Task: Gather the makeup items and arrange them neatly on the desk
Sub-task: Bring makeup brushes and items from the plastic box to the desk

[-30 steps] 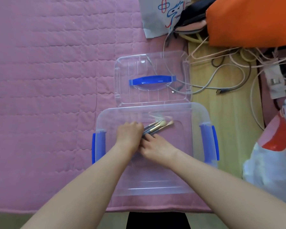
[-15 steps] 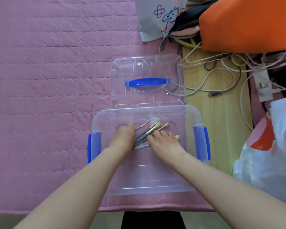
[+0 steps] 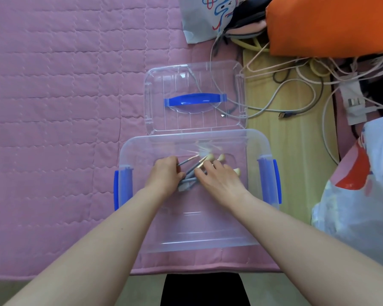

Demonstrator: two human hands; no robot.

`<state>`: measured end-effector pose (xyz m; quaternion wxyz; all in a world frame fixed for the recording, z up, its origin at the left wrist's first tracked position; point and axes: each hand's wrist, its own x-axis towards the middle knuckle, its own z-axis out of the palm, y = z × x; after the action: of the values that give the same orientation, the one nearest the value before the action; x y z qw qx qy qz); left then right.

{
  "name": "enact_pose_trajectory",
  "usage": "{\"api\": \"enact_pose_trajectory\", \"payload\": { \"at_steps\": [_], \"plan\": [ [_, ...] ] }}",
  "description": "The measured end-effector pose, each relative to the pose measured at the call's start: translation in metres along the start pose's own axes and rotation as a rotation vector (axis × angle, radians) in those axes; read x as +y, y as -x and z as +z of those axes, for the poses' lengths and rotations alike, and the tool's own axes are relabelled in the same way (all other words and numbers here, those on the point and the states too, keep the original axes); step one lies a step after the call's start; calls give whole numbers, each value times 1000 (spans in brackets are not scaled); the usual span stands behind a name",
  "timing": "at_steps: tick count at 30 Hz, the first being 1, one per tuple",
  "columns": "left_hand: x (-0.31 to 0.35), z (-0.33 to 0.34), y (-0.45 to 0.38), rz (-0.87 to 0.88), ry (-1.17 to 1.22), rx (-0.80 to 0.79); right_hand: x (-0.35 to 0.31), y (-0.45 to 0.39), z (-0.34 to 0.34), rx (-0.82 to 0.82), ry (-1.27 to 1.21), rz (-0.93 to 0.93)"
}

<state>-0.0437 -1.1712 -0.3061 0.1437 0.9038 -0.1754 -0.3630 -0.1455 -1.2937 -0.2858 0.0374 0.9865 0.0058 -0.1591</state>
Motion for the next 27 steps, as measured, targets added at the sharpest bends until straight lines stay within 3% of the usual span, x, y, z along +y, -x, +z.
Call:
{"api": "enact_pose_trajectory", "payload": {
  "at_steps": [14, 21, 27],
  "plan": [
    [5, 3, 5, 143, -427, 19, 3, 8, 7, -6, 77, -81],
    [9, -2, 0, 133, -430, -35, 2, 7, 8, 62, 137, -85],
    [11, -6, 5, 41, -280, -127, 1, 16, 5, 55, 144, -150]
  ]
}}
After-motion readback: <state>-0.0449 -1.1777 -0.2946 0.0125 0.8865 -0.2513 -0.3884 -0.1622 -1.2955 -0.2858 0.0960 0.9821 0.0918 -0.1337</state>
